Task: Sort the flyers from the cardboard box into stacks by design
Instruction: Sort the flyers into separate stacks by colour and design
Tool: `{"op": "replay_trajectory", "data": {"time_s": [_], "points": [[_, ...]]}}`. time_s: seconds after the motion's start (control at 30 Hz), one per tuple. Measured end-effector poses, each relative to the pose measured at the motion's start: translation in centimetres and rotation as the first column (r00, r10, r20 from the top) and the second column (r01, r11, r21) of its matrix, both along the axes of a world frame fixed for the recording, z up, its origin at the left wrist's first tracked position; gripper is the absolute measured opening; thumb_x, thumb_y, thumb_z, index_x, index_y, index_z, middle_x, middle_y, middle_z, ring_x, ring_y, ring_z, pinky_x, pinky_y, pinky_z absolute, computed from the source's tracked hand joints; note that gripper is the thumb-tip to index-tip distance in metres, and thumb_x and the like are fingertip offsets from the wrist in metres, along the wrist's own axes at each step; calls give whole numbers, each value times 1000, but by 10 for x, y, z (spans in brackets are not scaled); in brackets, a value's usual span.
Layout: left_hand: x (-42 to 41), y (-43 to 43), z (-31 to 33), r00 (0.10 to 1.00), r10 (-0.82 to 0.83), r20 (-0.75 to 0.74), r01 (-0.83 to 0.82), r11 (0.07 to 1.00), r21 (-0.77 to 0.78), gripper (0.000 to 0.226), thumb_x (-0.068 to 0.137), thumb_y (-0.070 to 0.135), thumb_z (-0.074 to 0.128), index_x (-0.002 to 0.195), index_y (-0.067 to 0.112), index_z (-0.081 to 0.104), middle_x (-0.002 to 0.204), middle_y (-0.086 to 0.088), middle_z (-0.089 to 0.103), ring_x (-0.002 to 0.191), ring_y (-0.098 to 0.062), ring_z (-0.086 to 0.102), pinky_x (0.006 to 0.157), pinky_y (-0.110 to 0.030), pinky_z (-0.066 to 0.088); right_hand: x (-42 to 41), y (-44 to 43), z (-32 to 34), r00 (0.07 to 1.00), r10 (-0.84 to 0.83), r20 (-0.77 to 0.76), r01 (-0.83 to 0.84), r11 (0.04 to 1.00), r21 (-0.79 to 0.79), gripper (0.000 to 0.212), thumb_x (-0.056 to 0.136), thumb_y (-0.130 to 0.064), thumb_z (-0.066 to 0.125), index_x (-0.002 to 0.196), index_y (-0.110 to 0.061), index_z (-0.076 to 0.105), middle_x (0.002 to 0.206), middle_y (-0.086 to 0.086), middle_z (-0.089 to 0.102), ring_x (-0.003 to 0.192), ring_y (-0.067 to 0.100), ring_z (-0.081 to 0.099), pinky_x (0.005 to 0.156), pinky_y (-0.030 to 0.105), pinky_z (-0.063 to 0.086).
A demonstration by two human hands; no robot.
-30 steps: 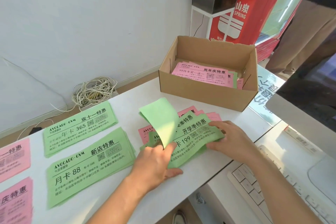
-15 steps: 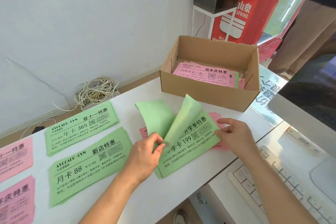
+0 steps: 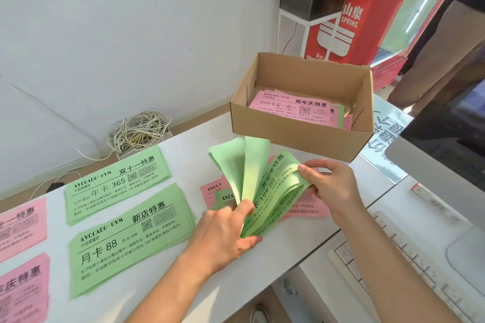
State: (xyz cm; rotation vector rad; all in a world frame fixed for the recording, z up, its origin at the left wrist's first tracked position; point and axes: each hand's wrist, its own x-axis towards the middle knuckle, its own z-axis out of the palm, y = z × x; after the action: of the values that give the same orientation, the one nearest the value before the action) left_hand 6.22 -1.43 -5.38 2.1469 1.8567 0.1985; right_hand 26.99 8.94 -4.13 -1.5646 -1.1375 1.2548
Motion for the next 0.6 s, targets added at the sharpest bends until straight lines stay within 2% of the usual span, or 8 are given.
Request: {"op": "replay_trajectory", "data": {"time_s": [0.1, 0.17, 0.23, 0.37, 0.43, 0.5, 0.53, 0.6], "points": [[-9, 4, -1, 978, 63, 197, -68, 998, 18, 23, 90, 42, 57, 108, 30, 48, 75, 9, 53, 63, -14, 48, 66, -28, 40, 0, 2, -4, 999, -16, 46, 14, 999, 34, 21, 80, -25, 77, 91, -10, 67, 72, 12, 71, 43, 8, 57, 45, 24, 44], [-15, 8, -4, 951, 127, 281, -143, 989, 37, 12, 93, 26, 56, 103, 27, 50, 67, 10, 52, 60, -16, 48, 62, -29, 34, 3, 2, -10, 995, -8, 99, 5, 1000, 31, 20, 82, -30, 74, 92, -14, 67, 74, 11, 72, 53, 17, 64, 51, 33, 51], [-18, 10, -8, 929, 180, 325, -209, 976, 58, 14, 95, 17, 52, 108, 20, 50, 65, 9, 50, 61, -22, 51, 61, -31, 32, 6, 3, -15, 984, 6, 179, -9, 1000, 15, 16, 84, -34, 71, 89, -20, 66, 77, 10, 72, 64, 24, 69, 60, 41, 58], [-19, 9, -10, 902, 195, 385, -239, 969, 69, 22, 96, 12, 48, 119, 10, 46, 92, -5, 64, 79, -35, 61, 65, -35, 36, 10, 3, -16, 957, 37, 287, -34, 999, -14, 17, 87, -32, 67, 99, -20, 64, 80, 9, 70, 65, 24, 69, 60, 37, 58], [-18, 8, -11, 909, 167, 383, -213, 974, 81, 25, 96, 12, 48, 120, 17, 42, 94, -4, 64, 77, -34, 61, 63, -35, 37, 11, 3, -16, 948, 36, 315, -33, 999, -13, 17, 87, -31, 67, 100, -20, 64, 79, 8, 70, 65, 24, 69, 59, 37, 57], [-16, 8, -11, 918, 130, 376, -181, 978, 105, 37, 96, 13, 47, 122, 35, 32, 83, 6, 60, 63, -25, 57, 59, -32, 34, 11, 4, -14, 952, 28, 306, -26, 1000, -13, 15, 88, -29, 67, 99, -19, 65, 77, 8, 70, 61, 22, 66, 52, 33, 52], [-17, 7, -11, 924, 115, 364, -164, 981, 104, 47, 96, 13, 46, 125, 45, 26, 73, 10, 54, 55, -17, 51, 57, -31, 34, 11, 4, -14, 960, 21, 280, -16, 1000, -21, 15, 88, -28, 67, 99, -18, 65, 78, 8, 70, 58, 19, 65, 50, 31, 51], [-16, 4, -6, 945, 75, 317, -103, 992, 74, 64, 98, 20, 43, 132, 65, 12, 63, 7, 44, 52, -13, 46, 58, -27, 38, 10, 5, -11, 986, 2, 169, 9, 998, -60, 12, 90, -22, 65, 99, -15, 66, 75, 7, 69, 46, 9, 60, 43, 23, 46]]}}
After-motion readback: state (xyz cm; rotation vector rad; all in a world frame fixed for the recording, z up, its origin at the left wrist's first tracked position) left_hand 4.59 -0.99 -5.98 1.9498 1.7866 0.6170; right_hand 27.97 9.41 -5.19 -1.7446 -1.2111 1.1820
